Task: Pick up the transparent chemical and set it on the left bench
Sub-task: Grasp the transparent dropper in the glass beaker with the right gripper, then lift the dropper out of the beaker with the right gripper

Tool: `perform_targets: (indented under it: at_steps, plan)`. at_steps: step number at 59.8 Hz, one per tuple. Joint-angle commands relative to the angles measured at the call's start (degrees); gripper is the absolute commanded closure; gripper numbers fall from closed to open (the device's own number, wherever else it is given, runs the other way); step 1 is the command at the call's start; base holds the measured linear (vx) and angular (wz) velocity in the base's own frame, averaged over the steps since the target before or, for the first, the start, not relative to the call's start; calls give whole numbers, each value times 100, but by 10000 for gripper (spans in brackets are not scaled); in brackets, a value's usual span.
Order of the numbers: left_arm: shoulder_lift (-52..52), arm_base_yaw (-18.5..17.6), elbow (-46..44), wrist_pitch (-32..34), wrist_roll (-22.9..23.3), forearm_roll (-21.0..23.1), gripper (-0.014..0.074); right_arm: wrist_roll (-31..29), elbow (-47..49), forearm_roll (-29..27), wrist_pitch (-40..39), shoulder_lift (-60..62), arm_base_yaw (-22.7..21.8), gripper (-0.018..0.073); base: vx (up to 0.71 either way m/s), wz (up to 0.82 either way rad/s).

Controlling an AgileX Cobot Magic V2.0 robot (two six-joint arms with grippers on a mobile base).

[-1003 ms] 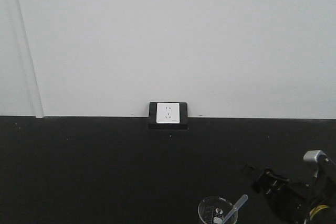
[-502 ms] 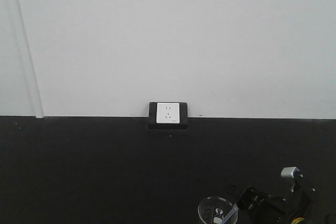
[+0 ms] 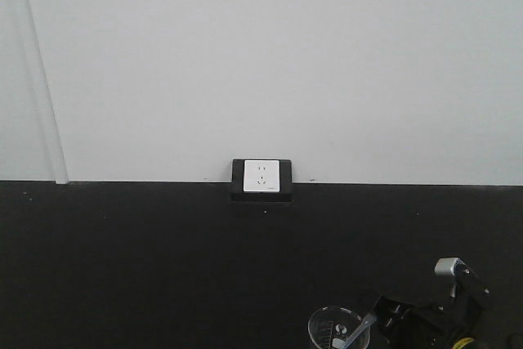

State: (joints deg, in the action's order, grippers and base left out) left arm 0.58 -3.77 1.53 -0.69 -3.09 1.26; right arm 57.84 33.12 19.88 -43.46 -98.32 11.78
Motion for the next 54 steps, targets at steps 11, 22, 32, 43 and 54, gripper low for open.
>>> perform_targets:
  at_steps: [11,22,32,43,54]
  plan:
    - [110,-10,93,449,45,4,600,-1383,162,-66,-192,1026,6,562,0,0]
    - [110,-10,93,449,45,4,600,-2216,162,-15,905,2181,6,562,0,0]
    - [110,-10,93,449,45,4,600,-2528,162,294,2459,3444,6,562,0,0]
    - [110,-10,93,449,45,4,600,-2528,150,868,4346,4679,6,562,0,0]
    - [110,-10,93,449,45,4,600,-2655,-259,1135,4942,5793,6,562,0,0]
